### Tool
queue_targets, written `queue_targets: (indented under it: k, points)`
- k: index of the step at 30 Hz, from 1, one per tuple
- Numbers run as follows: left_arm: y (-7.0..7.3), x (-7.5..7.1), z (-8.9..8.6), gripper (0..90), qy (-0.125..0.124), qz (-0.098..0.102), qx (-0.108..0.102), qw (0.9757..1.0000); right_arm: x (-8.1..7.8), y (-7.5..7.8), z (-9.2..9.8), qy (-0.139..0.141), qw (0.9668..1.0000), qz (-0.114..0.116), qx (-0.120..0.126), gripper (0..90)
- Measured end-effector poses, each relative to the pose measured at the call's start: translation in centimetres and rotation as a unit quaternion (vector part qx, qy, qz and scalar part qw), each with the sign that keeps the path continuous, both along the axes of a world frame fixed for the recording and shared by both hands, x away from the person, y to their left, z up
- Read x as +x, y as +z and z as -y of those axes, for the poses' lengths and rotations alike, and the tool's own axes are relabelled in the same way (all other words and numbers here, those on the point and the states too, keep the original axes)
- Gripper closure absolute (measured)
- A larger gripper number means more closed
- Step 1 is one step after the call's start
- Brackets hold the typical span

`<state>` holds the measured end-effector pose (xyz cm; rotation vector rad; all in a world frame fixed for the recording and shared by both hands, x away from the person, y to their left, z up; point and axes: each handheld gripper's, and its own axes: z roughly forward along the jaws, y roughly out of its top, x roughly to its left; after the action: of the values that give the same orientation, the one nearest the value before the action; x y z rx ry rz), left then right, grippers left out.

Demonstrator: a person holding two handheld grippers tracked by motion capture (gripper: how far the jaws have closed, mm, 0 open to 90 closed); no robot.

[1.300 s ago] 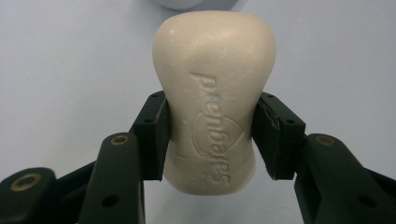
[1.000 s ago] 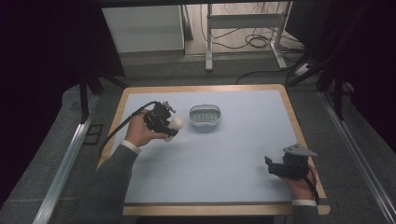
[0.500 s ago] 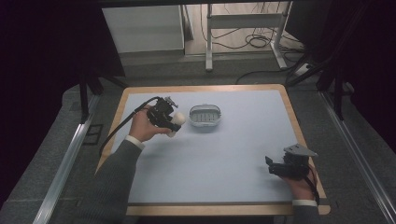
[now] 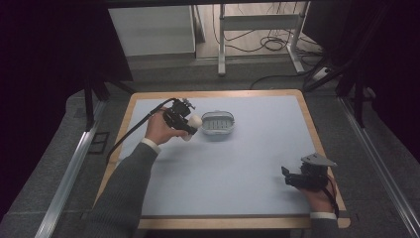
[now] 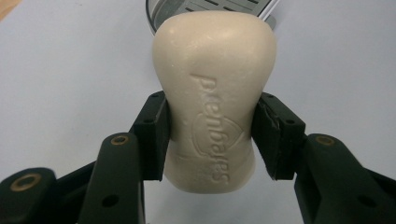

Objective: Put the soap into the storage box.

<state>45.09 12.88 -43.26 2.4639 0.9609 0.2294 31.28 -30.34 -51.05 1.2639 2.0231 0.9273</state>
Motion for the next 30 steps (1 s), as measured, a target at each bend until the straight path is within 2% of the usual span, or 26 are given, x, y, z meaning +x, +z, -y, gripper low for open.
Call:
queue_targets:
  k: [6,8,12,15,19,23,25,30]
  points:
    - [-0.3,0.8,0.4,50.1,-0.001,-0.006,0.005,1.0,0.0,0.0,0.1,-0.001,1.0,-0.001,0.0,6.0]
    - [-0.1,0.9,0.7,50.1,-0.005,-0.001,0.02,0.9998,0.0,-0.1,0.1,-0.001,1.0,-0.001,0.0,6.0]
    - [0.4,1.4,1.2,50.1,-0.008,-0.001,0.018,0.9998,0.0,-0.1,0.1,-0.002,1.0,-0.001,0.001,6.0]
    - [0.6,1.7,1.8,50.1,-0.011,0.005,0.029,0.9995,0.0,-0.1,0.1,-0.001,1.0,-0.001,0.002,6.0]
    - [0.9,2.0,2.3,50.1,-0.017,0.006,0.024,0.9995,0.0,-0.1,0.1,-0.001,1.0,-0.002,0.002,6.0]
    - [1.2,2.5,3.1,50.1,-0.026,0.014,0.036,0.9989,0.0,-0.1,0.2,-0.002,1.0,-0.002,0.001,6.0]
    - [1.3,2.7,3.4,50.1,-0.029,0.014,0.03,0.999,0.0,-0.2,0.3,-0.003,1.0,-0.002,0.002,6.0]
    - [1.4,3.4,4.3,50.1,-0.044,0.02,0.035,0.9982,0.1,-0.2,0.3,-0.003,1.0,-0.002,0.001,6.0]
